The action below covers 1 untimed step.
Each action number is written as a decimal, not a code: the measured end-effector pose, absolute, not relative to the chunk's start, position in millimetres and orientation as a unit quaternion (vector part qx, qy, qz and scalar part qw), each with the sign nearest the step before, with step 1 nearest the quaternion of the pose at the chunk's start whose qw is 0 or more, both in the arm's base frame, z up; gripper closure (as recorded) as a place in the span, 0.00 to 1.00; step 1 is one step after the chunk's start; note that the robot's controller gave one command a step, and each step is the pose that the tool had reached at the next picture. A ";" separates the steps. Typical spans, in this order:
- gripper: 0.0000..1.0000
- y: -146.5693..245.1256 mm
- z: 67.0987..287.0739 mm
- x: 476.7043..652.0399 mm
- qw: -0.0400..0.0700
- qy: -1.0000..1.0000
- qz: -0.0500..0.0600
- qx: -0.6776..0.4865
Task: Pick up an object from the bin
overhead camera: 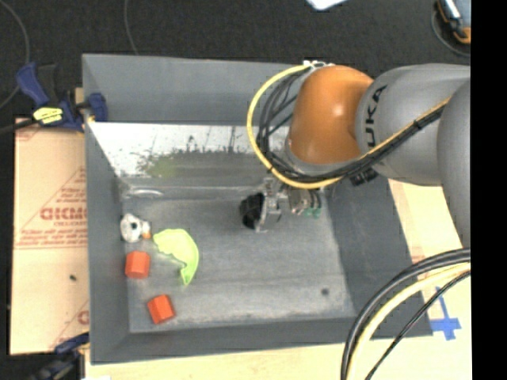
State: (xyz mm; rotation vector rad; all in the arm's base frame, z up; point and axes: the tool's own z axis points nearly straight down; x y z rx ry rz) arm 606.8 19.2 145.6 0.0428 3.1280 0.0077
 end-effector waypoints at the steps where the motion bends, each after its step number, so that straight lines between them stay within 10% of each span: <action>1: 1.00 19.1 157.6 607.0 0.007 1.000 0.003 0.014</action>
Offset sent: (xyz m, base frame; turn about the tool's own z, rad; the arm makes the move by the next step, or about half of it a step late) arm 0.0001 0.0001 0.0376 0.0000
